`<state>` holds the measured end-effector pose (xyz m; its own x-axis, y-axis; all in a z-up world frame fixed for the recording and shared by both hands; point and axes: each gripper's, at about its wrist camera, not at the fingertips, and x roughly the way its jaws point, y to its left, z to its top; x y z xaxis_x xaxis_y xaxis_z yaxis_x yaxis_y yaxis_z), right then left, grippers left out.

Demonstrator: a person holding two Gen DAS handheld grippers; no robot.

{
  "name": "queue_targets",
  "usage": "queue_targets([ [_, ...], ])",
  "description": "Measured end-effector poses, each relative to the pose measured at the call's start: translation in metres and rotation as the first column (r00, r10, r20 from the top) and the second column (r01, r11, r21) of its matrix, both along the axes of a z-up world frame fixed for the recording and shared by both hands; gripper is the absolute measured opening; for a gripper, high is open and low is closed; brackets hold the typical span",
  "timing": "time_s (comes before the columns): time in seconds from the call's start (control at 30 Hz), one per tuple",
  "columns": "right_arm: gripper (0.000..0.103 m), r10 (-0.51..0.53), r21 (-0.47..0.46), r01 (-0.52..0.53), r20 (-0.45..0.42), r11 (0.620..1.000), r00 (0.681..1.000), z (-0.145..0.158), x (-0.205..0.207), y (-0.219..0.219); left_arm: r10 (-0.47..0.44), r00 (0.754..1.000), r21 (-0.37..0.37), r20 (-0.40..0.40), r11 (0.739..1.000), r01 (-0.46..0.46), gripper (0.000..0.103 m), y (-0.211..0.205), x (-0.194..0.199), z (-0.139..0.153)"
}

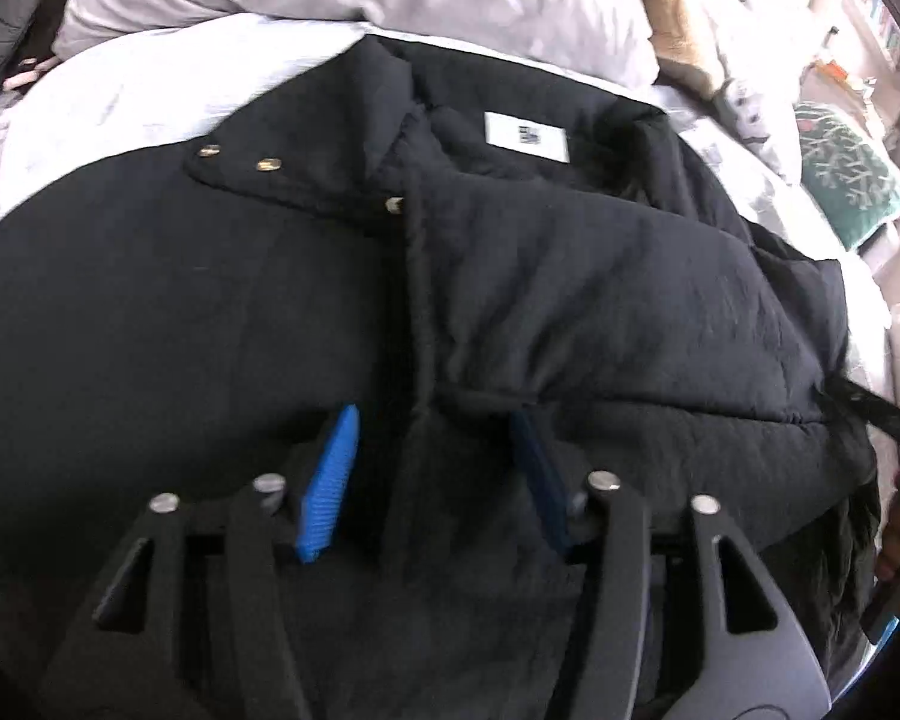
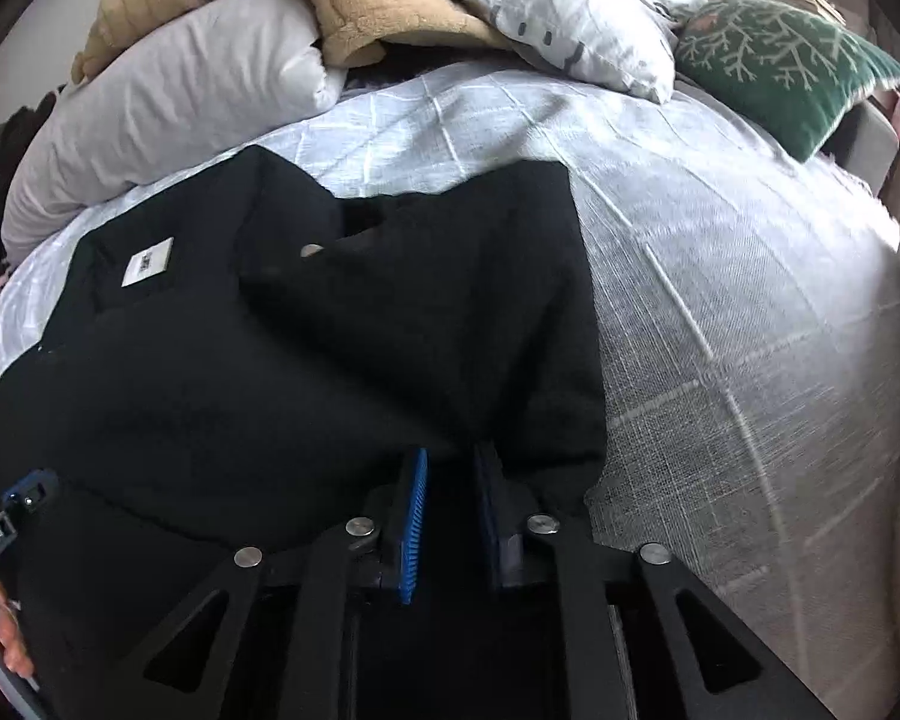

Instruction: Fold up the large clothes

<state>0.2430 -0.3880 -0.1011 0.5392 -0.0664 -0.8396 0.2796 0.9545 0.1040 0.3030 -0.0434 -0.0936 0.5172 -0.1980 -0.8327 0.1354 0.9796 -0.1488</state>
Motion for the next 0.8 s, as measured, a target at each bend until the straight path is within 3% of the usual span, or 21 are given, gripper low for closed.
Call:
queue_targets([
  [0.13,0.057,0.010,0.060,-0.009,-0.006,0.998,1.000,0.019,-0.007,0.009,0.024,0.999,0.030,-0.027,0.999,-0.023,0.073,0.007,-0.010,0.011],
  [0.23,0.066,0.033,0.049,-0.032,-0.020,0.998,0.999,0.033,-0.018,0.022,0.042,0.998,0.063,-0.048,0.997,-0.039,0.077,0.014,-0.021,0.018],
  [0.47,0.075,0.076,-0.010,-0.077,-0.089,0.997,0.993,0.057,-0.042,0.050,0.081,0.991,0.080,-0.106,0.994,-0.072,0.082,0.056,-0.044,0.048],
  [0.63,0.082,0.088,0.022,-0.086,-0.120,0.996,0.989,0.070,-0.051,0.069,0.180,0.973,0.031,-0.144,0.984,-0.177,0.082,0.108,-0.062,0.071],
  [0.8,0.083,0.144,0.077,-0.133,-0.155,0.988,0.977,0.076,-0.058,0.096,0.263,0.948,-0.002,-0.181,0.964,-0.267,0.083,0.166,-0.086,0.082],
])
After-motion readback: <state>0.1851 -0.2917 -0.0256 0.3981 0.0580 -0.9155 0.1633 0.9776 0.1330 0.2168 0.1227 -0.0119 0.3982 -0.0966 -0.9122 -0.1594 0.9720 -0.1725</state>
